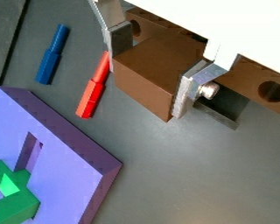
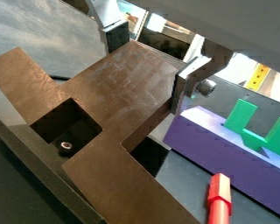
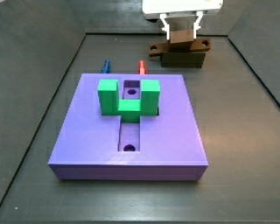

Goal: Pick up the brown object. Move up. Place the brown object on the fixture. Regrasp the brown object. Move to above the board. Insert the brown object.
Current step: Place the brown object on the fixture, then regrasp the brown object.

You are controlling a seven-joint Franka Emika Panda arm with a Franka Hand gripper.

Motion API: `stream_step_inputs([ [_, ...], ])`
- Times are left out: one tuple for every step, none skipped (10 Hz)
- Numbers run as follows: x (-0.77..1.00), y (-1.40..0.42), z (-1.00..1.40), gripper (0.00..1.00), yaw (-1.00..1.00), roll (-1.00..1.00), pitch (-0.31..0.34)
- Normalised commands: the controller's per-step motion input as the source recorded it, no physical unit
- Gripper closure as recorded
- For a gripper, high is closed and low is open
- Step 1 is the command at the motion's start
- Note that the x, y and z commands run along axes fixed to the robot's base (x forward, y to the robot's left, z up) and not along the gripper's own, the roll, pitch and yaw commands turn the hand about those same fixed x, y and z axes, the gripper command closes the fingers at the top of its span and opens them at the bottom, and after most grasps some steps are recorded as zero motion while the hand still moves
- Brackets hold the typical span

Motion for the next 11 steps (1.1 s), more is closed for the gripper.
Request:
stream_step_inputs([
  [0.00, 0.00, 0.00, 0.00, 0.00, 0.00, 0.000],
  [0.00, -0.05, 0.00, 0.00, 0.00, 0.03, 0.000],
  [-0.02, -0.14, 0.08, 0.00, 0.00, 0.37, 0.000],
  [0.00, -0.13, 0.15, 0.00, 0.00, 0.38, -0.026],
  [0.00, -0.14, 0.26, 0.00, 0.00, 0.61, -0.026],
  [-0.01, -0.07, 0.45, 0.00, 0.06, 0.85, 0.000],
  [-0.02, -0.04, 0.58, 0.00, 0.04, 0.88, -0.094],
  [-0.02, -0.07, 0.55, 0.00, 0.06, 0.91, -0.209],
  [0.00, -0.11, 0.47, 0.00, 0.06, 0.93, -0.309],
  [0.00, -0.09, 0.41, 0.00, 0.09, 1.00, -0.280],
  [0.00, -0.08, 0.36, 0.00, 0.15, 1.00, -0.231],
])
